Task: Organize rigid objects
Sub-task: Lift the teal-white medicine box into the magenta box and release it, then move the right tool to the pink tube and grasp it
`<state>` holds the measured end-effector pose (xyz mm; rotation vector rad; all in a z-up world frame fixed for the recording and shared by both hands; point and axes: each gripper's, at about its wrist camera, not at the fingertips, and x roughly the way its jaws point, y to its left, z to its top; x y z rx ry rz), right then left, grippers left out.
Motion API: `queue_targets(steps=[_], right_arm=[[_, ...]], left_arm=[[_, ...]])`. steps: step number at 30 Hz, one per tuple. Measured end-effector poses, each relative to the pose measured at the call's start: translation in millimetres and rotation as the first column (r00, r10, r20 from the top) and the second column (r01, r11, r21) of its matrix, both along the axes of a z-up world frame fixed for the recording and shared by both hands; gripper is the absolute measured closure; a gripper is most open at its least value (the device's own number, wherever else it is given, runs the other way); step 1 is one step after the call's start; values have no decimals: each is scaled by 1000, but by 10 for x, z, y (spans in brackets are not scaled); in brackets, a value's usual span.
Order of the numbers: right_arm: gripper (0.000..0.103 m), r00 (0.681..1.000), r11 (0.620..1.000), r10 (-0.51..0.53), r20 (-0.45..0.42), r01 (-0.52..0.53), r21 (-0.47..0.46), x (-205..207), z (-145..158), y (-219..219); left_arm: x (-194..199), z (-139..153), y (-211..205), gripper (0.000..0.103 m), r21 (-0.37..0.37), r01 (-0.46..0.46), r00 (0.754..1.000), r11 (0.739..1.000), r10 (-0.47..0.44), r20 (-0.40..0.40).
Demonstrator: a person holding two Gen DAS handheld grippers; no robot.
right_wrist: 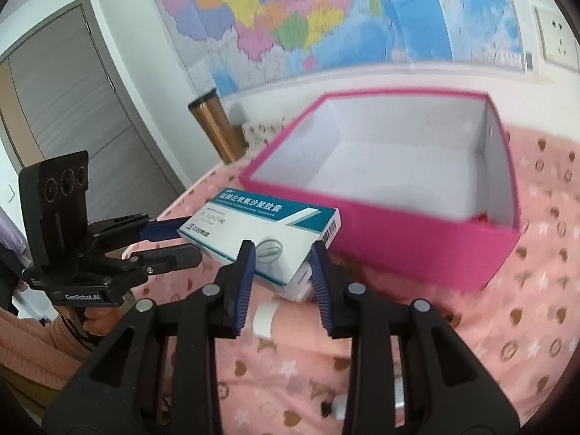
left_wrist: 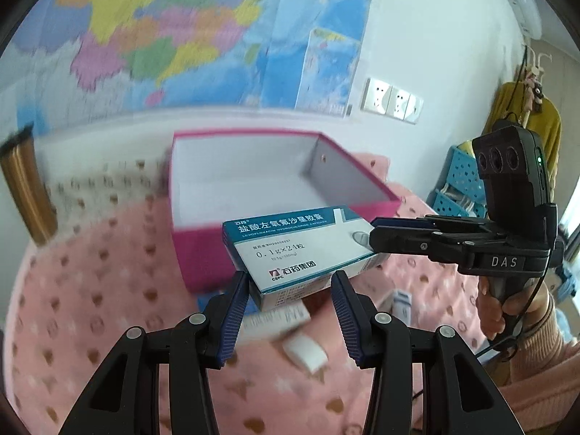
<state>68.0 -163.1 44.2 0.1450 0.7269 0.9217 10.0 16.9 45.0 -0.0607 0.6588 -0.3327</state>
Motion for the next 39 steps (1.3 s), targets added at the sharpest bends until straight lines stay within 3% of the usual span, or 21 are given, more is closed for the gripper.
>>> queue_targets(steps=[9,19,23,27,39], right_arm=[[68,999,999,-30,14,30,36,525,169,111],[68,998,999,-41,-54,40,-10,1009,-63,359],[68,995,999,-38,-89,35,-39,1108,-203,470],[68,994,996,-38,-104,29,-85,1157,-304,589],[68,995,997,-24,-97,16,-79,1049,-269,540]], left_arm=[[564,129,122,56,41,-25,1000,999,25,11],[1005,-122,216,55,116,-63,996,991,69,-55],[1068,-235,223,55,165,-97,992,982,108,-63],[1057,-203,257,55,143,-117,991,983,126,-53],[835,-69,254,54,96,-135,991,986,136,-7]])
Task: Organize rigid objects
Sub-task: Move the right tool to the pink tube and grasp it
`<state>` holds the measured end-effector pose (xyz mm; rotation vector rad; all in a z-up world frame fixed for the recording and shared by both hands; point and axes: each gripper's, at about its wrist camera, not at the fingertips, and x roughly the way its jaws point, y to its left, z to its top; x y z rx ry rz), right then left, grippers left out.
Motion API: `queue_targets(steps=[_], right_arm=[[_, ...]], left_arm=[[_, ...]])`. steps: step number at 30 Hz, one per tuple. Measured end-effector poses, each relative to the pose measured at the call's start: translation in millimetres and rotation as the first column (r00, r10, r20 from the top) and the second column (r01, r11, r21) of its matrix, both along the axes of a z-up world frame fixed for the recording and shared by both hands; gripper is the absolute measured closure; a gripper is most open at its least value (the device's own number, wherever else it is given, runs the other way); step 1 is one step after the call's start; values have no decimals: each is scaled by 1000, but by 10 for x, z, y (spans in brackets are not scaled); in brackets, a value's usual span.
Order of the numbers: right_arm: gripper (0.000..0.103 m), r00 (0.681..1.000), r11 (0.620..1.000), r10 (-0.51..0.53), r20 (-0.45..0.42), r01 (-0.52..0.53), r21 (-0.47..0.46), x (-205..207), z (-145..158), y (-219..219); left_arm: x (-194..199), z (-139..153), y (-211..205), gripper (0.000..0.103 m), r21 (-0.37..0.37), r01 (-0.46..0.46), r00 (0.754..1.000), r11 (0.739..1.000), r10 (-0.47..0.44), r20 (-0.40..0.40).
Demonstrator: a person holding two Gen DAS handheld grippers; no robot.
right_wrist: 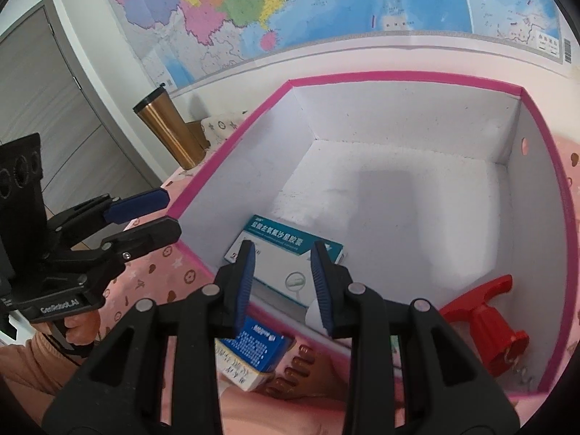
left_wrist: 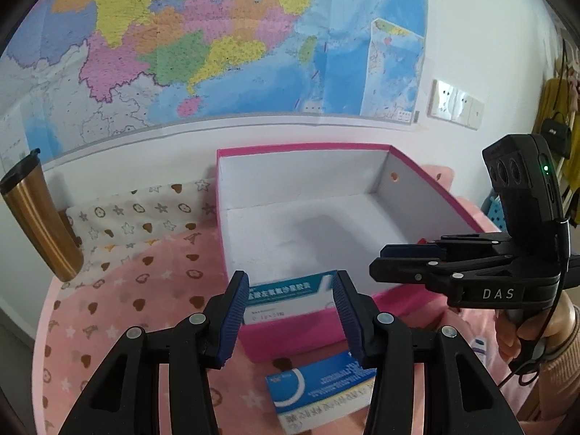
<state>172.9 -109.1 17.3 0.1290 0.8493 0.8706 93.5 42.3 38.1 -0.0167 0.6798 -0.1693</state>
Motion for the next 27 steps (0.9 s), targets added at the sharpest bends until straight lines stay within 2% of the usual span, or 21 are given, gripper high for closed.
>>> queue_targets(steps=[6,12,19,27], right_arm=[[68,998,999,-10,66,8,33,-321,210,-334],[61,993,997,-58,99,53,61,-659,319,-804],[61,992,992,-126,9,126,6,-868,-52,-1177],[60,979,984,-178,-103,177,-26,-873,-500,-1328]], left_arm=[[-250,10,-91,53,-59,47,999,997,-46,11],[-505,-121,-320,52,-118,130,991,984,-133,-17],[-674,-378,-589,52,-141,191,975,971,-205,-90],[-769,-690,-540,52,-164,136,968,977,-166,-186]])
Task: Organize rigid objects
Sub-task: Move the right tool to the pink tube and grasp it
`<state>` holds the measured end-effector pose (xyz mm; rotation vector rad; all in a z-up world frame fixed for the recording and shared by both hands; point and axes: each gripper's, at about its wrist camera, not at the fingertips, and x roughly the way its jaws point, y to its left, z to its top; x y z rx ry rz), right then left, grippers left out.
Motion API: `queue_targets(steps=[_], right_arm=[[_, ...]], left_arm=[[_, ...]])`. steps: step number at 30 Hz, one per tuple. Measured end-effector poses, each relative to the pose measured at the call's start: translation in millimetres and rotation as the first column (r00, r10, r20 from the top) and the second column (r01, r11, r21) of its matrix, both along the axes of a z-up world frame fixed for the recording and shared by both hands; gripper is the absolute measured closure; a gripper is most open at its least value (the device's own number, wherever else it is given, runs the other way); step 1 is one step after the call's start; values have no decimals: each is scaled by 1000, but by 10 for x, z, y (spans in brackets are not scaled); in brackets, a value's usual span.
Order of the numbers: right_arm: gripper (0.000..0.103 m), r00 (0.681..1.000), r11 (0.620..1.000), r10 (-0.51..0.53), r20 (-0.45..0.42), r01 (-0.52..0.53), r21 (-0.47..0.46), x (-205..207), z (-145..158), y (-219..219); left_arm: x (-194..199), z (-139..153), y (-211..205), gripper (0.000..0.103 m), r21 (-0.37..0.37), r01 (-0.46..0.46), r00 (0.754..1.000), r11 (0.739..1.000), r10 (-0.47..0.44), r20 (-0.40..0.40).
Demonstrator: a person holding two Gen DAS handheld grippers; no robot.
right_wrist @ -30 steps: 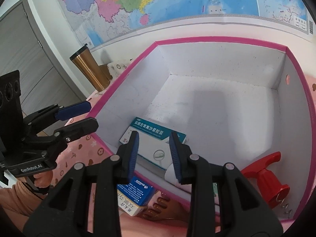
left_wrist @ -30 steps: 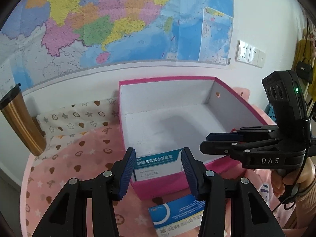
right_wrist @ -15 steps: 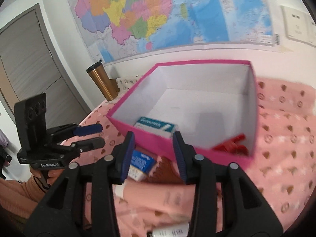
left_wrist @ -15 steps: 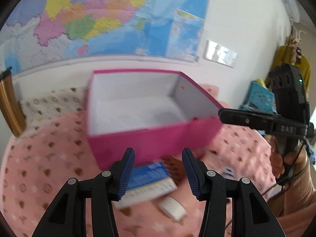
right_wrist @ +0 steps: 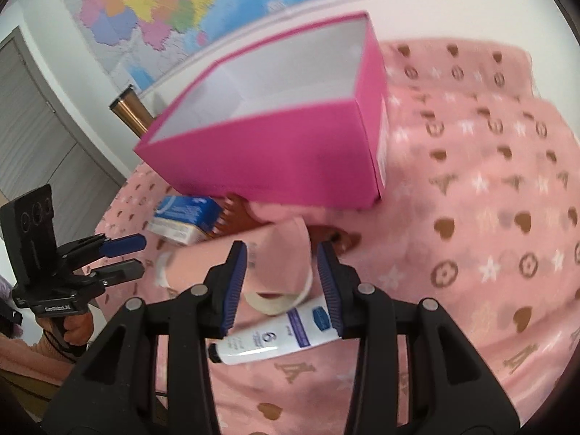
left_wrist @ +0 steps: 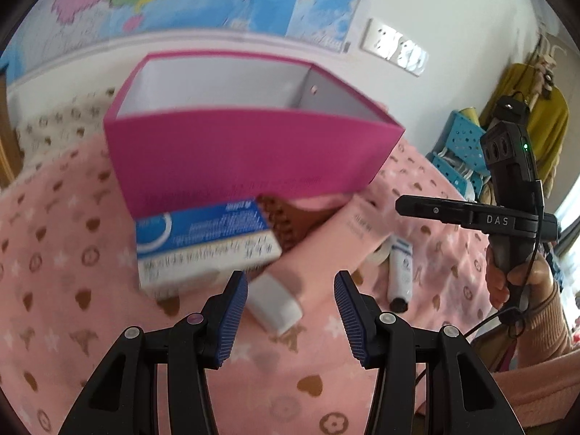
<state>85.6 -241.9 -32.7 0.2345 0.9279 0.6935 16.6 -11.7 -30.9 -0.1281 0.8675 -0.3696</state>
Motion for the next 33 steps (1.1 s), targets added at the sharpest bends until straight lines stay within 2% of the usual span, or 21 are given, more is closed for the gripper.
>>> queue_targets(steps=[6,12,24,33], right_arm=[[58,999,1000,-1,-41,2,26,42,-149,13],[58,999,999,33,-42,-32,28,26,-162,120],[57,997,998,65,-37,-64,17,-28,-161,148],[57,999,999,39,-23,-39,9,-47,-174,161]], left_arm=[[-66,-138,60,52,-6,-32,998,999,32,-46],[-75,-216,41,52,-32,-20,997,999,17,-79],[-44,-225,7,52,-62,-18,996,998,12,-92],[-27,-235,13,52,-64,-25,995,998,19,-95]])
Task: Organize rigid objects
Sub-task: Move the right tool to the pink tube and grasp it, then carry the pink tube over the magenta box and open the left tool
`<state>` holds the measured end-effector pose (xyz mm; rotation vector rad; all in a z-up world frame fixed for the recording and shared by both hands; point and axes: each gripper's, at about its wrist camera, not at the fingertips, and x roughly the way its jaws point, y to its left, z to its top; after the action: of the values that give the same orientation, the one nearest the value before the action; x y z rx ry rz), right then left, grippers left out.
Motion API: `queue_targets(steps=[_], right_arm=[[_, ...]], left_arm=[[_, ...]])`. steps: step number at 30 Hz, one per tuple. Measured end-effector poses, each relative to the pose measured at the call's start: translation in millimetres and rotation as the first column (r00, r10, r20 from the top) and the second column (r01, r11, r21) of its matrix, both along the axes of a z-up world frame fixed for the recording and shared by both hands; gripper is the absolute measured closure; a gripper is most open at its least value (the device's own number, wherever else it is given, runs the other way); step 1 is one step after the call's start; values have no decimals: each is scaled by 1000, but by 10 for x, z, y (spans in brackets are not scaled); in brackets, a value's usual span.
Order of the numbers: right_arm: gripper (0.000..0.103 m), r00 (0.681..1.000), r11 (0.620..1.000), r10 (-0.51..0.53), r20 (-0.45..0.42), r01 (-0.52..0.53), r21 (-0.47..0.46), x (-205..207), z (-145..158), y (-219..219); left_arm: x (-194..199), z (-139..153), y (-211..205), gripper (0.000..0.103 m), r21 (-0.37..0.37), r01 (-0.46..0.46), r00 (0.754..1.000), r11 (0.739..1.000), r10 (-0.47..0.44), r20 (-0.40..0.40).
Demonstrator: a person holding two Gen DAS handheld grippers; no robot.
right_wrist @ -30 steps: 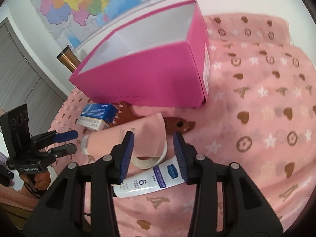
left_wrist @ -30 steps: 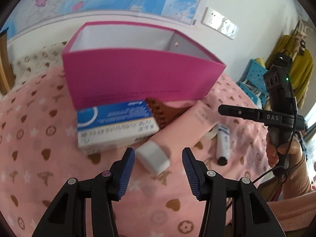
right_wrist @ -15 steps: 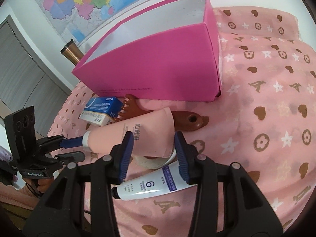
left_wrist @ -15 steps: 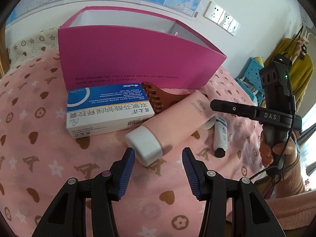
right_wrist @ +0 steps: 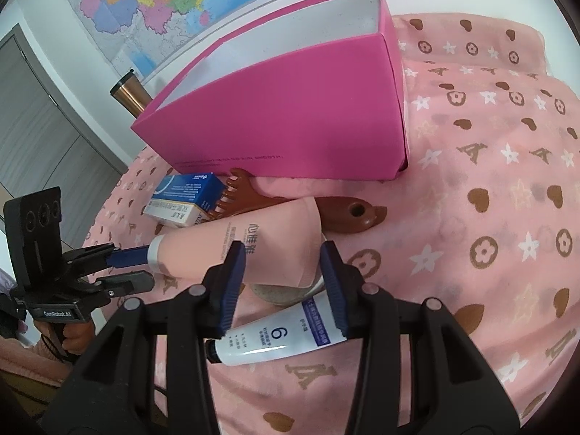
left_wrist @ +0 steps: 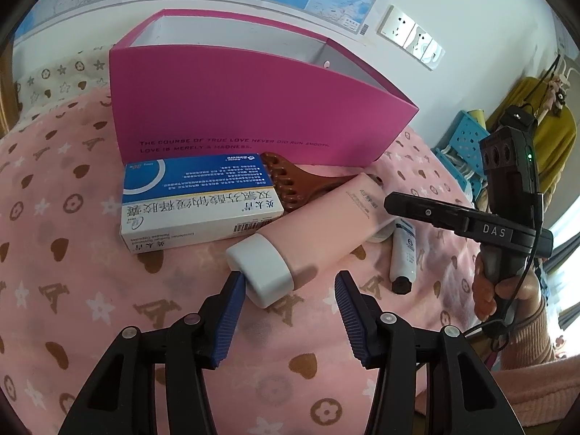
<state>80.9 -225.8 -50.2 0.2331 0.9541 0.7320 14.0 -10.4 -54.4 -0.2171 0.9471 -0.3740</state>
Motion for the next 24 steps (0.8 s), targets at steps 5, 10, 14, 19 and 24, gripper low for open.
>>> queue_targets(steps=[5,10,14,19,24], right_arm=[[57,1000,1000,-7,23,7,-7,-51,45,-15],[57,998,1000,-12,55,13,-12,-115,143,-52],[57,996,1000,-20,81,21,-14,-161,242,-79],[57,993,1000,-26,115,26,-6,-217,377,-107],[57,986,1000,-31,162,31,2,-258,564,-121]], left_arm=[[-17,7,-31,52,13,6,1000,1000,-6,4],[-46,77,-66,52,16,17,1000,1000,-18,26],[-69,158,-79,52,7,24,999,1000,-24,47],[-70,274,-65,52,3,24,997,1000,-24,78],[-40,466,-61,52,17,23,991,1000,-25,134]])
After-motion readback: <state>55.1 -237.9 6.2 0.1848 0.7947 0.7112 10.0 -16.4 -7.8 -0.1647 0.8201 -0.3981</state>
